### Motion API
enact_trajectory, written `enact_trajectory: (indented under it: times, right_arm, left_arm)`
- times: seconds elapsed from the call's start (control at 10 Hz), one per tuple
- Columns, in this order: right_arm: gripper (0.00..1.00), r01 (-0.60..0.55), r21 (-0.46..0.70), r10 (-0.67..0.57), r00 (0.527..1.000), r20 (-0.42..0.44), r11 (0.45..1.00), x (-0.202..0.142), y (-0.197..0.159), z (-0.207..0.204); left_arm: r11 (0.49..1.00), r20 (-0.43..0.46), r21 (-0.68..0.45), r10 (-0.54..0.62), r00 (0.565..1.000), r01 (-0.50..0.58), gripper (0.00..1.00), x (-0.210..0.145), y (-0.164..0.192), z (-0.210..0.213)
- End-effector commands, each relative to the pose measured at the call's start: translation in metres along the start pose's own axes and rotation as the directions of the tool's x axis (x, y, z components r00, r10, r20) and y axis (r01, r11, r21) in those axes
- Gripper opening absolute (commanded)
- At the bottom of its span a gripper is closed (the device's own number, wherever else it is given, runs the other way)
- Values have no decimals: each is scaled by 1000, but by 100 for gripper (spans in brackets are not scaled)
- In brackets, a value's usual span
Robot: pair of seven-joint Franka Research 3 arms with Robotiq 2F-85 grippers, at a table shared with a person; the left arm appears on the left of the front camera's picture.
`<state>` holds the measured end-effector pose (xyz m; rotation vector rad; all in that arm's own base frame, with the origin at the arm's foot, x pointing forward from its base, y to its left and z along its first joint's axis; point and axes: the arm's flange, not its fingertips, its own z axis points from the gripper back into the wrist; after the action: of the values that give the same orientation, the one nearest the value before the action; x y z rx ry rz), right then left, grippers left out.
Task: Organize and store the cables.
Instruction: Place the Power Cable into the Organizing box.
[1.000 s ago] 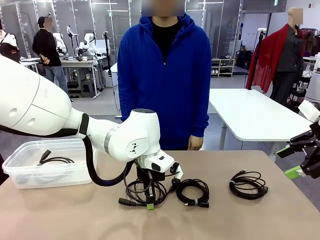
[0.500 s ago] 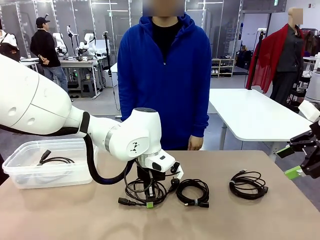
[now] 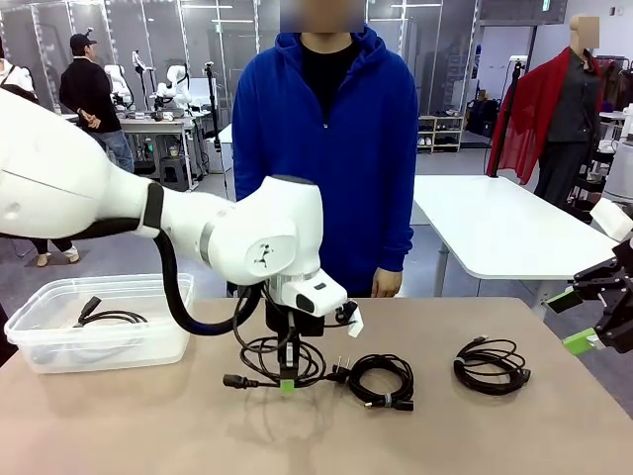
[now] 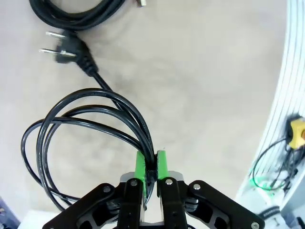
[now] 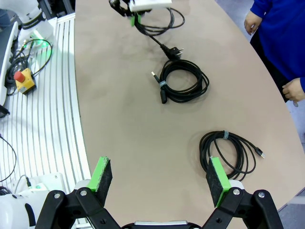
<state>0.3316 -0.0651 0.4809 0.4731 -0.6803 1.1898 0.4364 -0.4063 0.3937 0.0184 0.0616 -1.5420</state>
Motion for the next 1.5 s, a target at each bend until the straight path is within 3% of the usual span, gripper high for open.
enact_trajectory:
  times: [0.0, 0.2, 0.9, 1.0, 1.4]
  right_arm:
    - [100, 6, 2, -6, 1000, 12, 1000, 0, 1, -1]
    - [100, 6, 2, -6, 1000, 12, 1000, 0, 1, -1]
    - [100, 6, 2, -6, 1000, 12, 1000, 0, 1, -1]
    - [100, 6, 2, -6, 1000, 12, 1000, 0, 1, -1]
    - [100, 6, 2, -6, 1000, 12, 1000, 0, 1, -1]
  left_arm:
    - [999, 2, 47, -24, 1000, 24, 0, -15, -12, 18]
    - [998, 30, 52, -35, 999, 33, 0, -17, -13, 18]
    - [999, 8, 46, -19, 1000, 19, 0, -8, -10, 28]
    - [999, 7, 44, -24, 1000, 24, 11, -8, -10, 24]
    - [972, 39, 73, -226, 973, 223, 11, -68, -19, 63]
